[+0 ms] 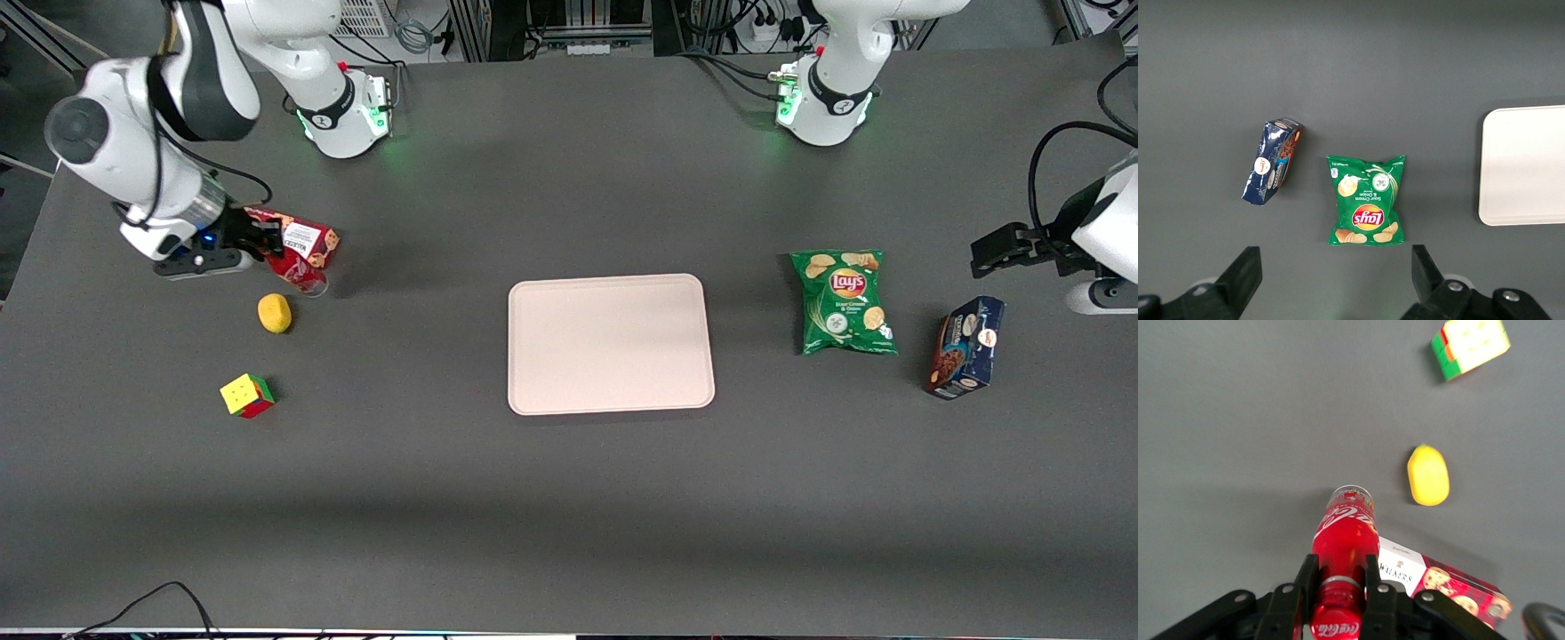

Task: Place coke bottle on tray
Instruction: 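Lift the bottle and carry it over the white tray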

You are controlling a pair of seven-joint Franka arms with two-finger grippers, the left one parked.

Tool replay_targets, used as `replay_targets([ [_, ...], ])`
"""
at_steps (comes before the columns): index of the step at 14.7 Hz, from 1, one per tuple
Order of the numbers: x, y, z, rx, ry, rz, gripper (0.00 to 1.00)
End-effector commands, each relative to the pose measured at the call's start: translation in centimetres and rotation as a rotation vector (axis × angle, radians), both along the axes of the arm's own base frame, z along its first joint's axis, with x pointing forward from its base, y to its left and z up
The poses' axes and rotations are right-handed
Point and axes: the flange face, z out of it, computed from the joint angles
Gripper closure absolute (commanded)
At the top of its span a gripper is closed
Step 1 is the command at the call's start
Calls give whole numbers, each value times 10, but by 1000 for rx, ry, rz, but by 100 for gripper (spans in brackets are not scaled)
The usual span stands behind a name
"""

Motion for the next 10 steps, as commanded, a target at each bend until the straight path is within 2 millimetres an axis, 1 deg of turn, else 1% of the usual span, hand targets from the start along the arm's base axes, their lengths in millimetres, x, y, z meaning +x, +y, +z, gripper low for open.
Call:
replay_targets([
  [1, 25, 21, 95, -19, -25, 32, 100],
  [2, 30, 26, 118, -16, -34, 34, 100],
  [4, 40, 45, 158, -15, -63, 48, 100],
  [5, 47, 54, 175, -15, -73, 38, 100],
  [6, 51, 66, 189, -14, -74, 35, 100],
  [9, 65, 113, 221, 28, -57, -6, 100],
  [10, 66, 139, 229, 34, -56, -17, 100],
])
